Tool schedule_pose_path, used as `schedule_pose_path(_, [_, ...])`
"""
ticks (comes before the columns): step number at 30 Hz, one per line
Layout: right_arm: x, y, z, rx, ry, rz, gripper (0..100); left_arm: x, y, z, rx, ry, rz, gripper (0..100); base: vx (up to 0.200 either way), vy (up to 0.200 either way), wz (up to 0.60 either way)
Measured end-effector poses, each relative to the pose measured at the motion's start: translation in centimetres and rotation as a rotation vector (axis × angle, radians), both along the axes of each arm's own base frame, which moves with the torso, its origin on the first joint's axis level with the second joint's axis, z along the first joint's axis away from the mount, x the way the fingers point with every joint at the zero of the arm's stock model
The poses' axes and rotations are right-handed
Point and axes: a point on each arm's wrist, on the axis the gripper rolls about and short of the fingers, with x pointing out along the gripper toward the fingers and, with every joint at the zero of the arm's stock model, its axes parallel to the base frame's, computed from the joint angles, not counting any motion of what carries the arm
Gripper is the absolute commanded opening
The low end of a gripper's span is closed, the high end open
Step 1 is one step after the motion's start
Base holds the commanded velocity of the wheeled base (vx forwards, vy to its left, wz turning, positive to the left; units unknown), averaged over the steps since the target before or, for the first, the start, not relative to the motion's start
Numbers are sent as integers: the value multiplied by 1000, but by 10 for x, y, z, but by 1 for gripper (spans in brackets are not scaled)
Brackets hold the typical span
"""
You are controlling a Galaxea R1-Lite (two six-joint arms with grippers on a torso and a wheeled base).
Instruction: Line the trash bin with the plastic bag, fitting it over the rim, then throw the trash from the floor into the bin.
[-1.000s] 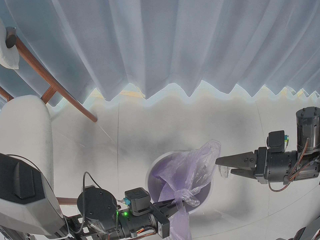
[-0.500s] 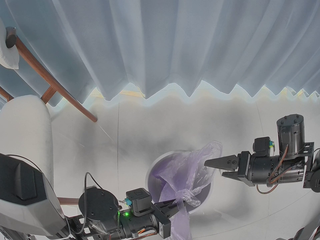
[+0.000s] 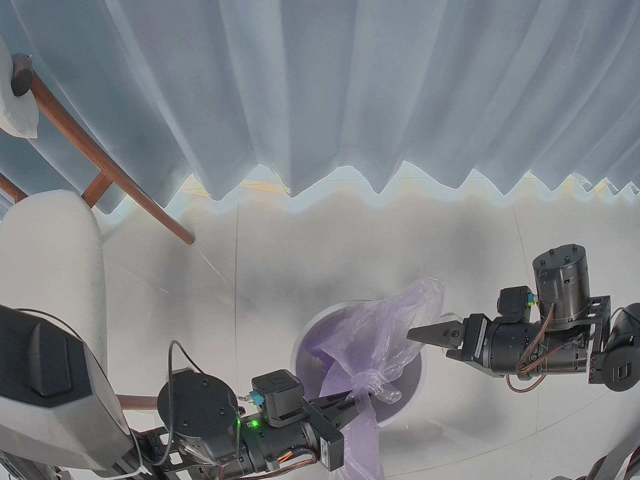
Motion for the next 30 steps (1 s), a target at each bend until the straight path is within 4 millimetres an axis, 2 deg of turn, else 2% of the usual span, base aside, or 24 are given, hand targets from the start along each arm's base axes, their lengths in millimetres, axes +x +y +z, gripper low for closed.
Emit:
schedule_pose_path(12, [6, 2, -8, -32, 17, -29, 100, -4, -2, 0, 1, -1, -18, 0, 0, 0, 0])
schedule_pose_path(22, [10, 6, -4, 36, -67, -31, 100, -7, -3, -1, 7, 1, -28, 0, 0, 0, 0])
schedule_pose_path(30, [8, 7, -8, 31, -57, -24, 100, -7, -4, -1, 5, -1, -29, 0, 0, 0, 0])
